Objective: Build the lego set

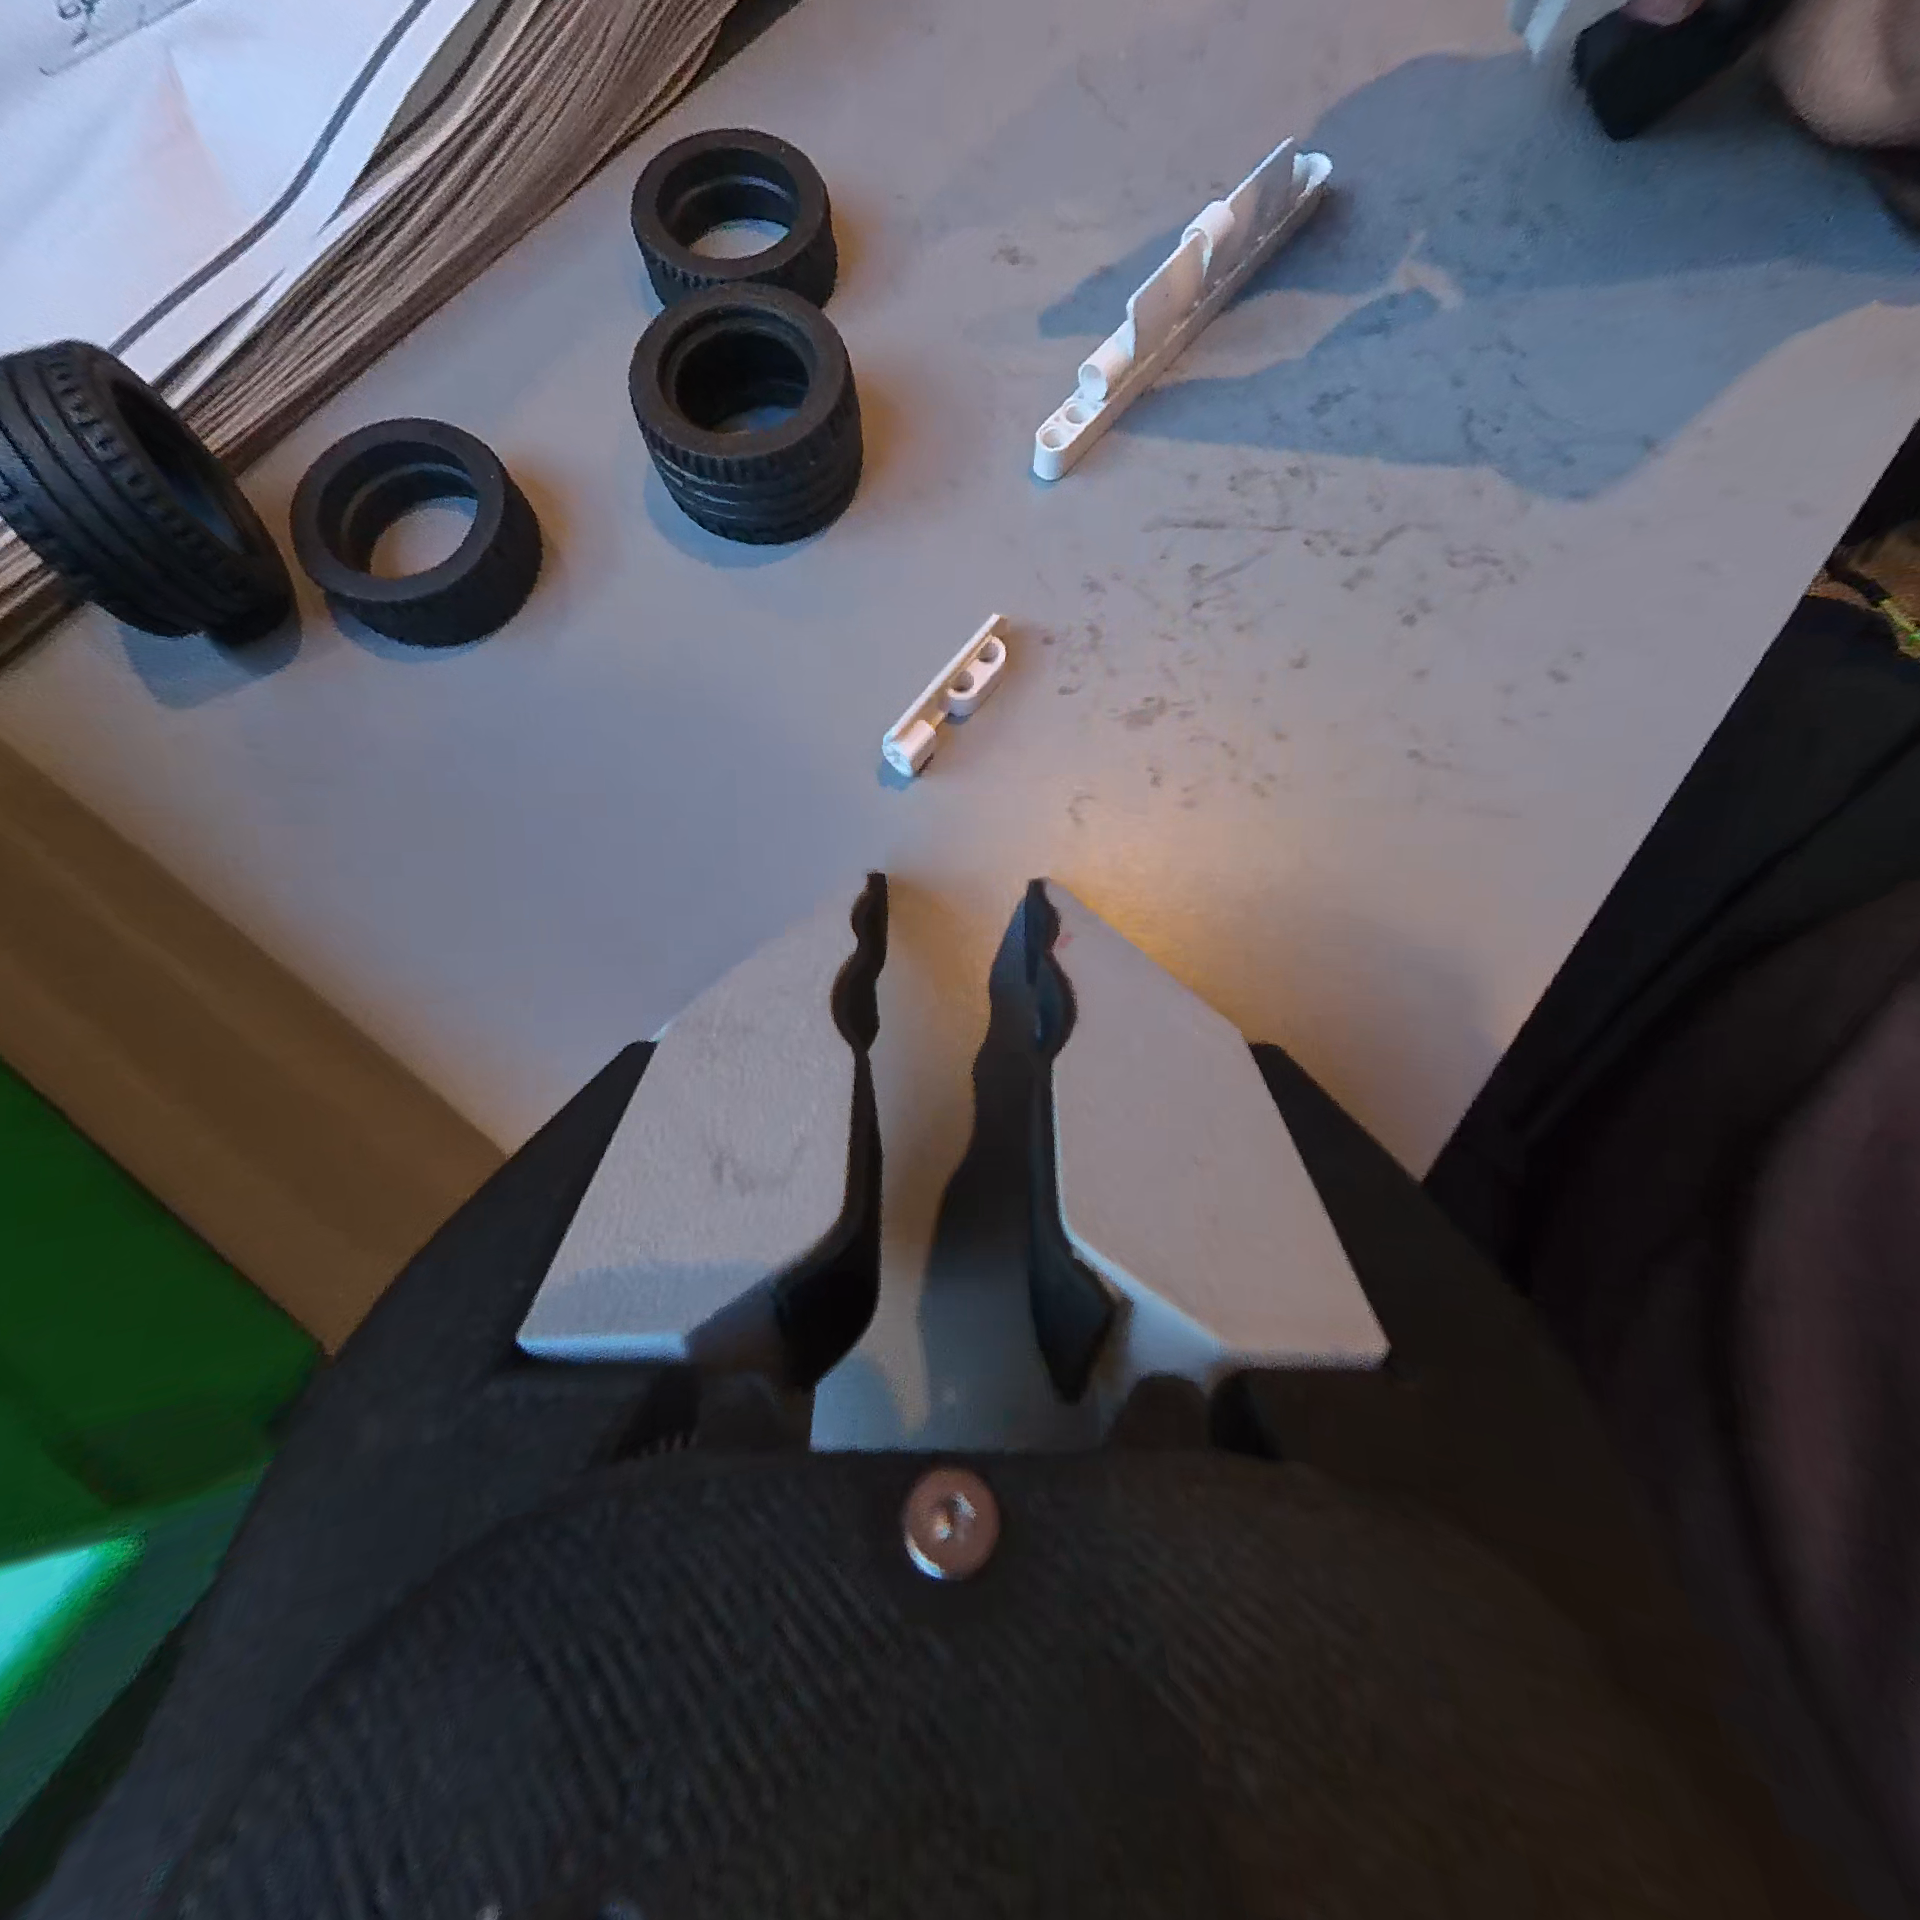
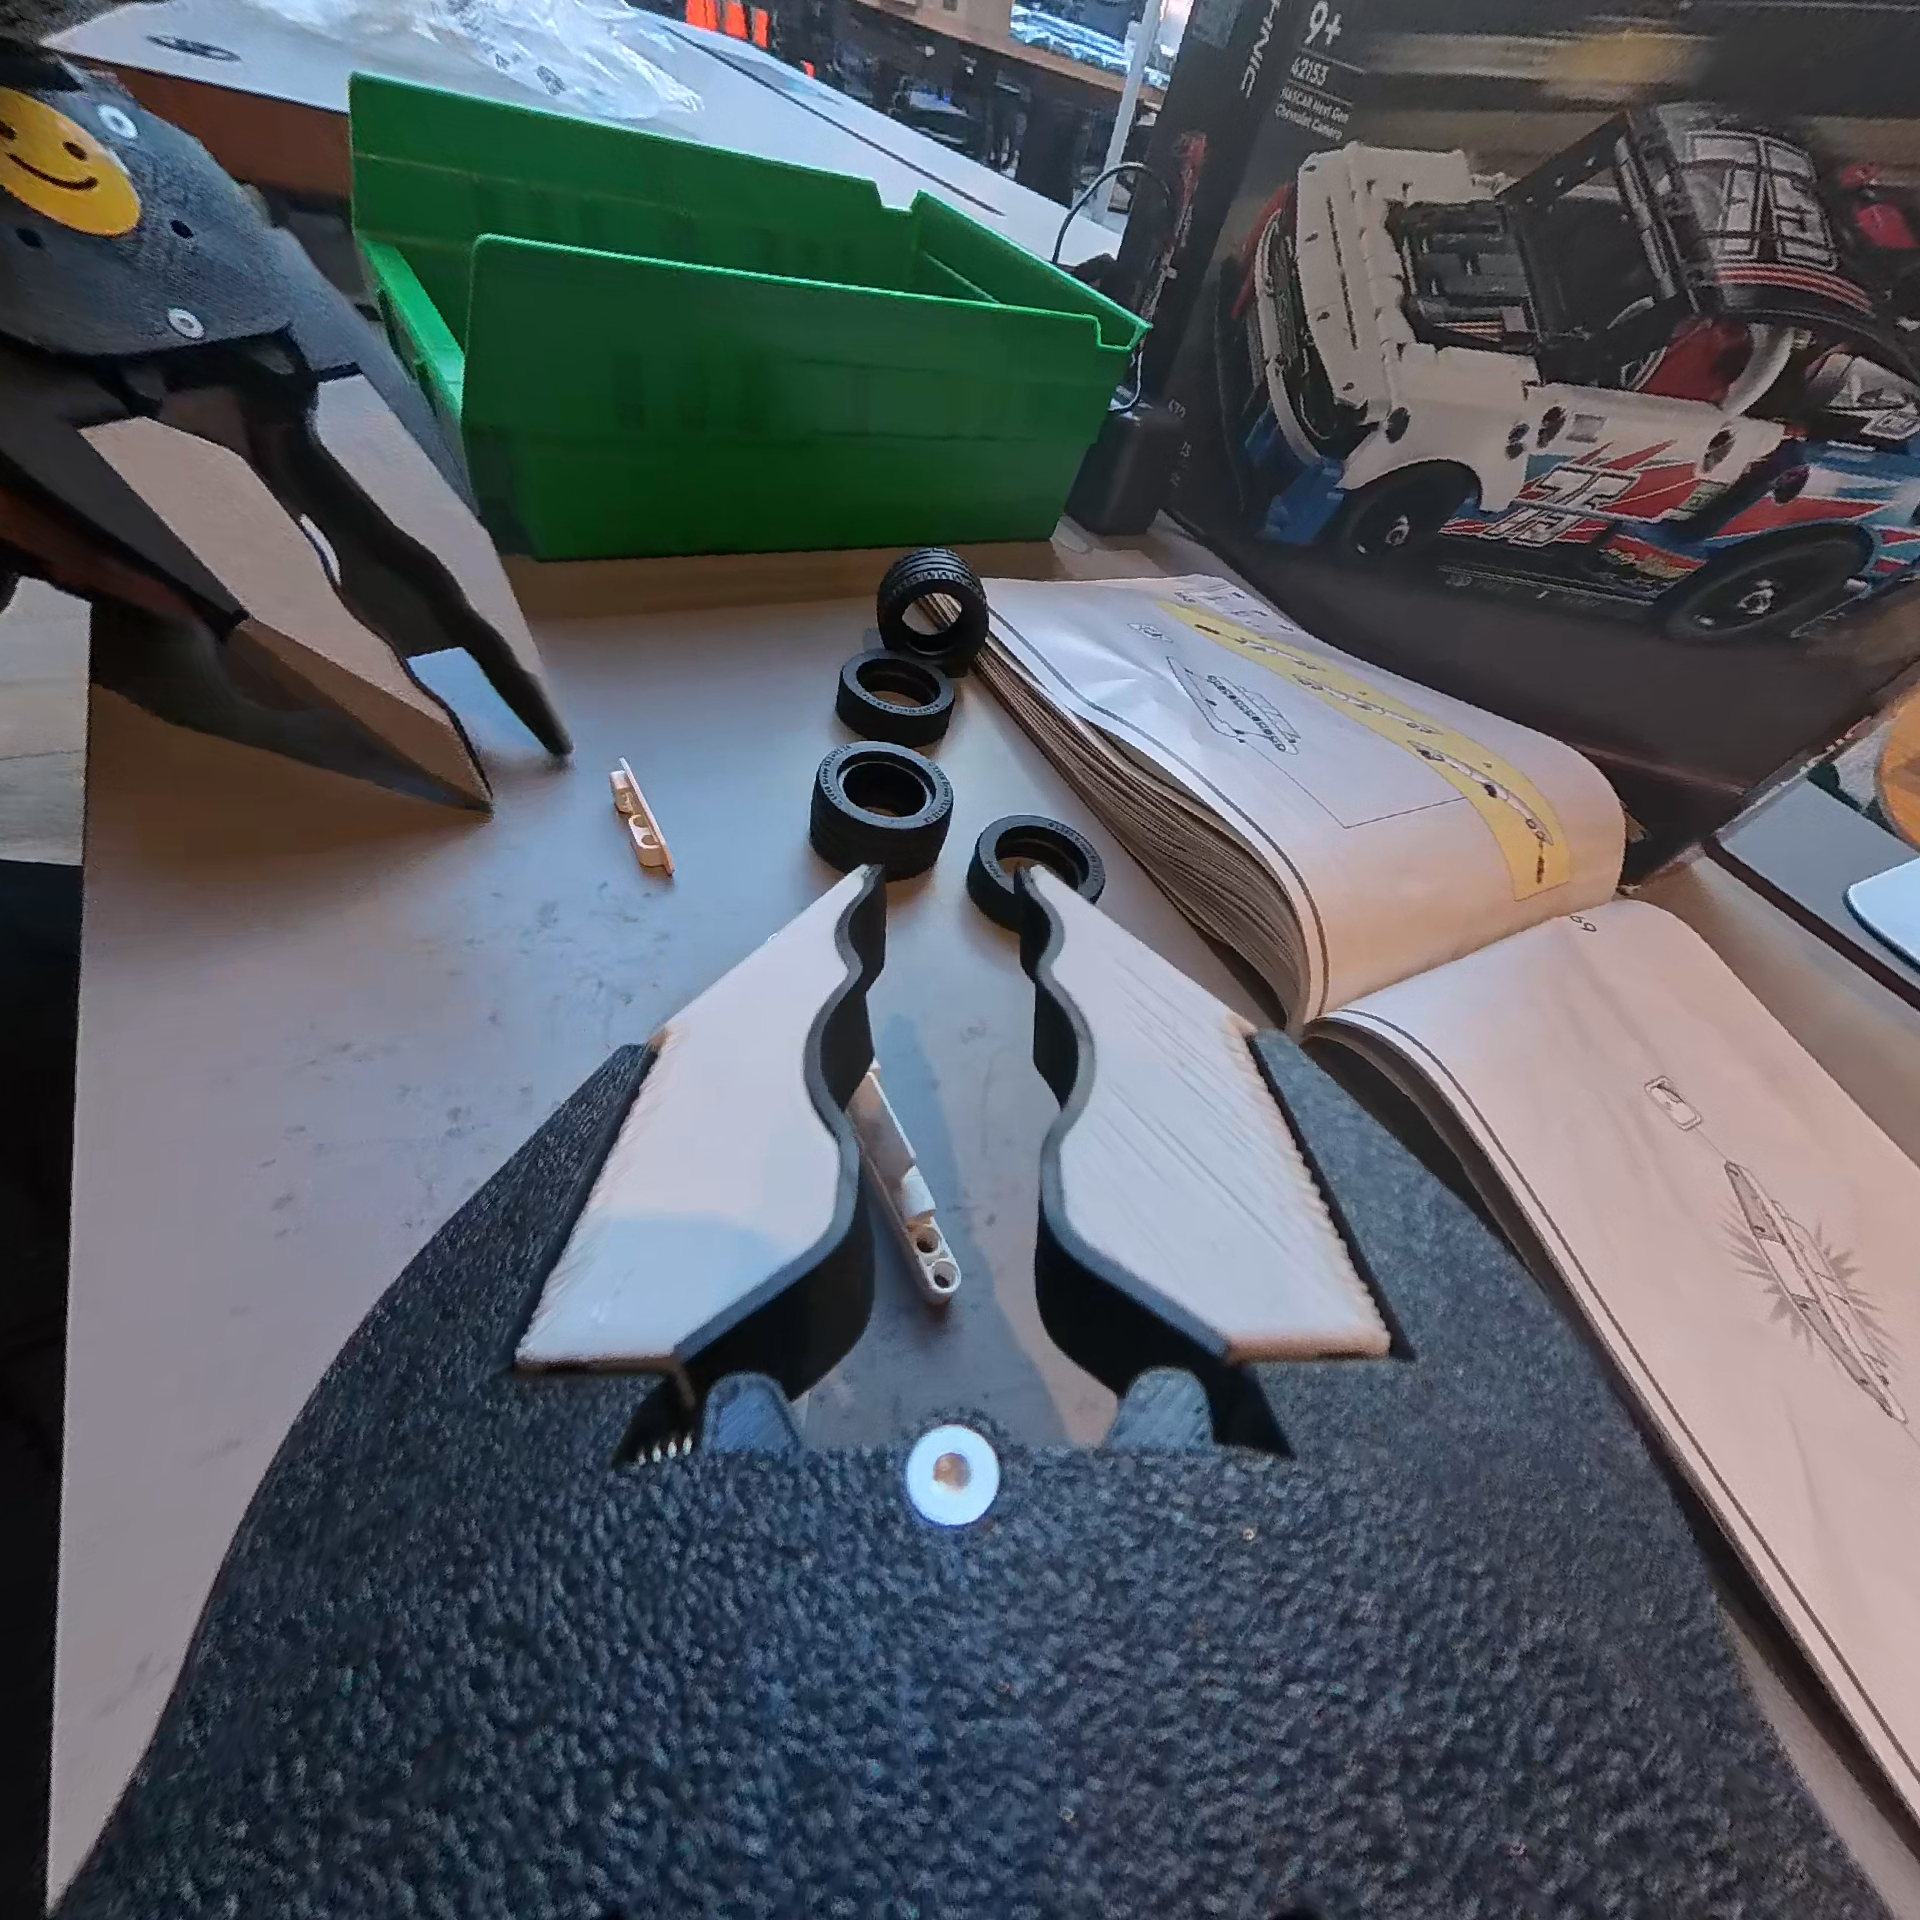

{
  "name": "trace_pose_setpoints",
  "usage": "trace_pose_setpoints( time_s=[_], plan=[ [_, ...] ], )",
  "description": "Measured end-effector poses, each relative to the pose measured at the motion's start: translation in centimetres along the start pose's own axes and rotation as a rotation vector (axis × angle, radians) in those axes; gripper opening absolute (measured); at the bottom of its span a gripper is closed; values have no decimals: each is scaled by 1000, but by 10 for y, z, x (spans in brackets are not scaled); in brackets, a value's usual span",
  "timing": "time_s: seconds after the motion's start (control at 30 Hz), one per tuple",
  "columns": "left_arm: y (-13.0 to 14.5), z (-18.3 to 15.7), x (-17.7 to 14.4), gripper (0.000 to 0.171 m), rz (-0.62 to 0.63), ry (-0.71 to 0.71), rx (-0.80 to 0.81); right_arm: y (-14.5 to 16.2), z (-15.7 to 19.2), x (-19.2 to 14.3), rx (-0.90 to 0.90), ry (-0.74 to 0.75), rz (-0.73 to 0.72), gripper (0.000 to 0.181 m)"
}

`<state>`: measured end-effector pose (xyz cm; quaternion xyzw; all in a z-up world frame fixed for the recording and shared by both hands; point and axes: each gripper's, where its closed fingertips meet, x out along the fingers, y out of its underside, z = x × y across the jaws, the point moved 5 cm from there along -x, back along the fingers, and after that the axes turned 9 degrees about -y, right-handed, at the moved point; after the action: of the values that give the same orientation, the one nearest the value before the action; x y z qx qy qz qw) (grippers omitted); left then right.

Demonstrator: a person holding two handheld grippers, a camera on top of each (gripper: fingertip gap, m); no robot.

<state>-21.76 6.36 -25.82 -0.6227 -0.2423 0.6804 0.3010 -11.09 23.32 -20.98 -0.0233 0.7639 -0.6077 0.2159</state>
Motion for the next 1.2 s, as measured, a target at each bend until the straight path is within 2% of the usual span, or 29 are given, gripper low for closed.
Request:
trace_pose_setpoints(
  time_s=[0.13,0.23,0.3,0.43,0.57,0.6,0.73,1.03,1.13,1.2],
  plan=[
    [-25,-1,7,25,-35,4,82,0,1,0,-7,2,5,25],
    [-34,0,23,29,10,9,129,0,1,0,-11,5,3,25],
    [-30,-3,29,3,61,51,143,0,1,0,-17,9,-2,25],
    [-30,-11,28,3,61,143,44,-1,2,-1,-23,7,-5,25],
    [-27,-14,16,3,64,297,-188,-1,1,0,-11,-3,-4,25],
    [-24,-11,13,4,70,292,-211,-1,1,-1,-10,-2,-7,25],
    [-5,4,2,10,83,128,-168,-1,1,-1,-5,-3,-7,25],
    [20,2,-29,23,102,43,-97,-1,0,-1,-13,13,-3,25],
    [15,6,-54,22,18,12,-80,-2,-1,-3,-18,36,-17,25],
    [8,22,-77,28,-46,-37,-94,-2,-4,-4,-19,68,-22,25]
  ],
)
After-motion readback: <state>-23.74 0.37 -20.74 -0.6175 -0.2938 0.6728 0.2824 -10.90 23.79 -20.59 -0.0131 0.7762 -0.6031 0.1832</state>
